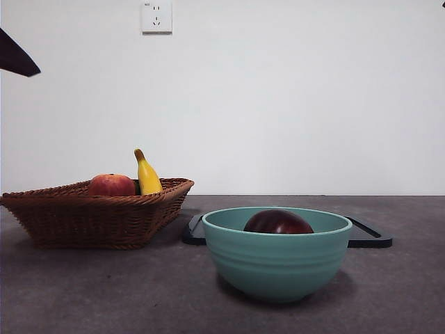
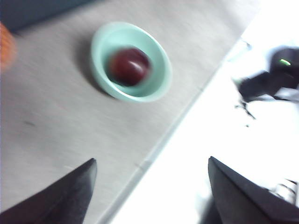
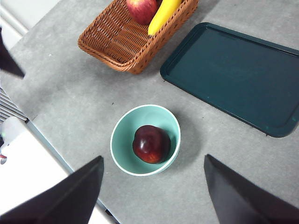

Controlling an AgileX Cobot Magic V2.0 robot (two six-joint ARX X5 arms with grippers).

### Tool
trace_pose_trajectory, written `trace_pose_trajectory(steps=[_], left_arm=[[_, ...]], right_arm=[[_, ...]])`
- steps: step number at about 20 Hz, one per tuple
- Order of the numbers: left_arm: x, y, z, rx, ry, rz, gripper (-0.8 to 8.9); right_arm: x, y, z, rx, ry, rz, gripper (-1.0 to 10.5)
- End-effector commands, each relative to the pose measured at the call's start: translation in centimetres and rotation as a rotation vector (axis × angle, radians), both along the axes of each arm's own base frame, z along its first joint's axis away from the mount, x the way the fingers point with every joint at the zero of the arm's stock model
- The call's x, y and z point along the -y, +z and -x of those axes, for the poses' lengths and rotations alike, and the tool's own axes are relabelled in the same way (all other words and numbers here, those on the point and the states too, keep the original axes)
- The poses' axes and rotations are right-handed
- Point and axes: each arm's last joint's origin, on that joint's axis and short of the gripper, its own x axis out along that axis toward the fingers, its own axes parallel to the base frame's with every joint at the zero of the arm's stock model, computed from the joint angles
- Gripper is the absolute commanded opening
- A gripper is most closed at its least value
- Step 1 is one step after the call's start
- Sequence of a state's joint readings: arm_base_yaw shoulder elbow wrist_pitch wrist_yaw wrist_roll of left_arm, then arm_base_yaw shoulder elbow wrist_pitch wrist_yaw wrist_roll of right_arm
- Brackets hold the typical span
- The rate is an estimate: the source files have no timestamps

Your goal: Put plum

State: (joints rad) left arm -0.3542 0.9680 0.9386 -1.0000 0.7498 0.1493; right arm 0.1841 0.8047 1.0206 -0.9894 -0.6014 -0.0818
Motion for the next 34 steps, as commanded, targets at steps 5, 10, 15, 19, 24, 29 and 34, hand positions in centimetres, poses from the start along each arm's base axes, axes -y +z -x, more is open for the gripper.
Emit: trace_pose_trajectory(steps=[5,10,15,19,24,29,34], left_arm=[[0.2,0.3,-0.1,0.023,-0.034,0.018,3.74],[0.2,0.3,-0.1,0.023,-0.034,0.018,3.74],[0.2,0.3,-0.1,0.023,-0.034,0.018,3.74],[0.2,0.3,-0.1,0.023,-0.034,0.018,3.74],[0.2,0.3,0.0,0.023,-0.034,0.017,3.74],[0.2,0.3,-0.1,0.024,-0.035,0.017,3.74],[0.2,0.3,-0.1,0.027,-0.037,0.017,3.74]], right_arm=[[-0.1,0.5,0.0,0.001,0.002,-0.003,3.4],[-0.5,-0.3,-1.1,-0.1,-0.009,-0.008,3.4],[-2.8,-2.5,-3.9,-0.245,0.047,0.071,3.4],[-5.6,-5.2,-6.6,-0.293,0.071,0.155,3.4],[-7.9,-9.2,-8.7,-0.318,0.063,0.214,3.4],[-8.7,-12.4,-9.3,-0.325,0.046,0.233,3.1],[-8.6,-14.3,-9.2,-0.296,0.01,0.21,2.4]])
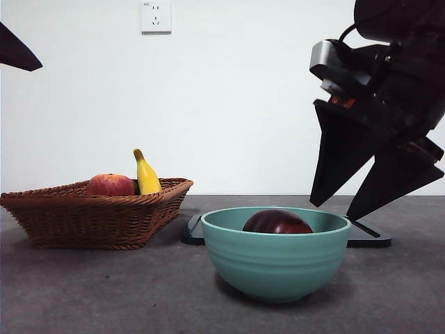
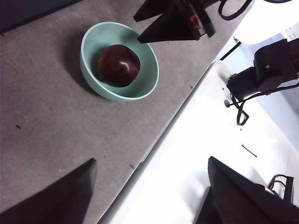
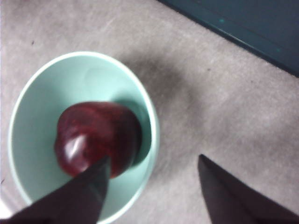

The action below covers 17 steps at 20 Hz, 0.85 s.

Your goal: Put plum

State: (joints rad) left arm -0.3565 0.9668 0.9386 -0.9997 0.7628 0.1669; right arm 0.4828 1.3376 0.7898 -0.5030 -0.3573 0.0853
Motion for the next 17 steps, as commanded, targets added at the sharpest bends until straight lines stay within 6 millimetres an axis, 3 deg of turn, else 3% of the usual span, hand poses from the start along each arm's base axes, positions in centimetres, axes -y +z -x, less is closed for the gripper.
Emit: trace_pose_trajectory(steps=[1,8,14,17], left_arm=[[0.1,0.2,-0.1,0.016,-0.017,0.008,3.74],[0.2,0.2,-0.2,0.025,-0.019,0.011,3.74],[0.2,0.2,-0.2,0.025,-0.019,0.011,3.74],[0.2,0.3,-0.2,0.025,-0.019,0.011,3.74]], right_arm=[[-0.3,-0.6,-0.2,0.009,-0.026,0.005,2.4],[-0.6,-2.0,-0.6,-0.013,-0.046,0.007,2.2],[-0.9,-2.7,-1.0,-0.02,-0.052,0.023,0.3],[-1.1,-2.6,-1.0,-0.022,-0.035,-0.005,0.1]])
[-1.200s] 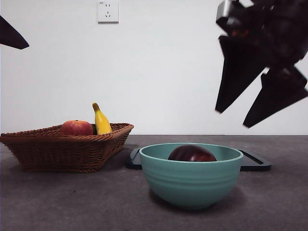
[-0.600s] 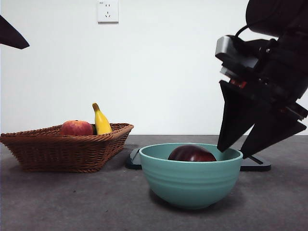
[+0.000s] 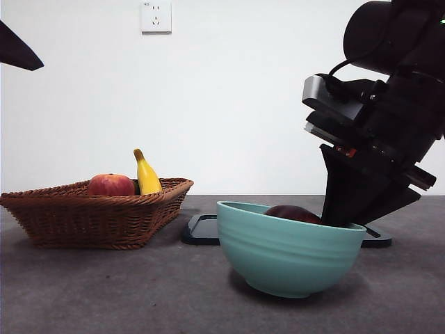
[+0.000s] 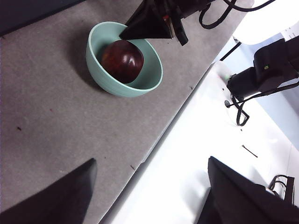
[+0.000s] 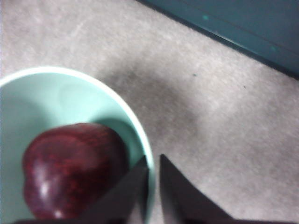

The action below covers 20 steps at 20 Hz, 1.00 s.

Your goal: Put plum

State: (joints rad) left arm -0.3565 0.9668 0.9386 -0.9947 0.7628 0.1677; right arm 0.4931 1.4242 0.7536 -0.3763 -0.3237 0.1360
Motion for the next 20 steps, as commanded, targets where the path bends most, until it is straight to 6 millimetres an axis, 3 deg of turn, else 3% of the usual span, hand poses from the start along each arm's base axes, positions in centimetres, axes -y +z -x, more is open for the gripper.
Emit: trace_pose_trajectory(steps=[1,6,12,16,20], left_arm=[[0.2,0.2,-0.1,0.022,-0.018,0.009,3.74],[0.2,0.3,-0.2,0.034,-0.018,0.014,3.74],[0.2,0.3,-0.2,0.035,-0.018,0.014,3.74],[0.2,0.3,-0.2,0.035,-0.018,0.014,3.74],[0.2,0.3,-0.2,0.036,-0.018,0.015,3.74]], right_arm=[[-0.4,-0.1,0.0,-0.017,0.018,-0.027,0.1],[-0.5,0.4,0.0,-0.011,0.018,-0.049,0.1],[-0.9,3.1,-1.1,0.033,-0.018,-0.05,0.1],[-0.7,5.6,-2.7,0.116,-0.074,-0.028,0.1],[-0.3,7.1,-5.7,0.154,-0.116,-0.023,0.1]])
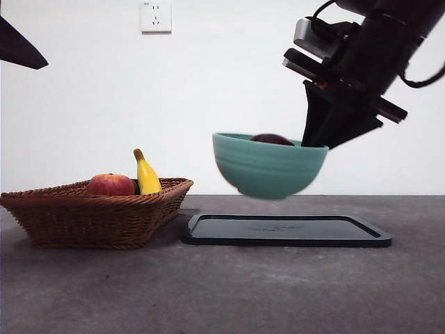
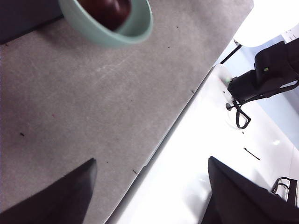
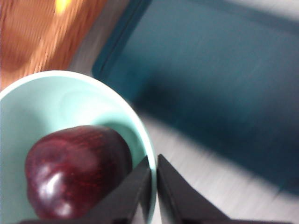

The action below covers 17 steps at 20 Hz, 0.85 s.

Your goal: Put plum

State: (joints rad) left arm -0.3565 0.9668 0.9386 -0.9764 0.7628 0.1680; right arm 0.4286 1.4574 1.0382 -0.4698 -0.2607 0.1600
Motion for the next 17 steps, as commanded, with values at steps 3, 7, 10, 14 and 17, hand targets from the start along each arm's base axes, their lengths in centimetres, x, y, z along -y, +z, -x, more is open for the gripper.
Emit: trace_pose_trajectory(steps=[3,7,10,14,17], left_arm=[[0.1,0.2,-0.1,0.018,-0.018,0.008,3.74],[0.1,0.2,-0.1,0.019,-0.018,0.008,3.74],[0.1,0.2,-0.1,0.016,-0.018,0.007,3.74],[0.1,0.2,-0.1,0.016,-0.018,0.007,3.74],[0.1,0.2,-0.1,0.016,-0.018,0.007,3.74]], right_arm=[[-0.3,0.3,-4.6,-0.005,-0.02,0.03,0.1],[-0.6,-0.9,-9.0,-0.022,-0.055,0.038,0.1],[-0.4,-2.5,-10.9,-0.047,-0.089,0.068,0.1],[0.0,-4.6,-11.7,-0.093,-0.104,0.089,0.1],[0.0,-5.0,-11.7,-0.106,-0.104,0.095,0.1]])
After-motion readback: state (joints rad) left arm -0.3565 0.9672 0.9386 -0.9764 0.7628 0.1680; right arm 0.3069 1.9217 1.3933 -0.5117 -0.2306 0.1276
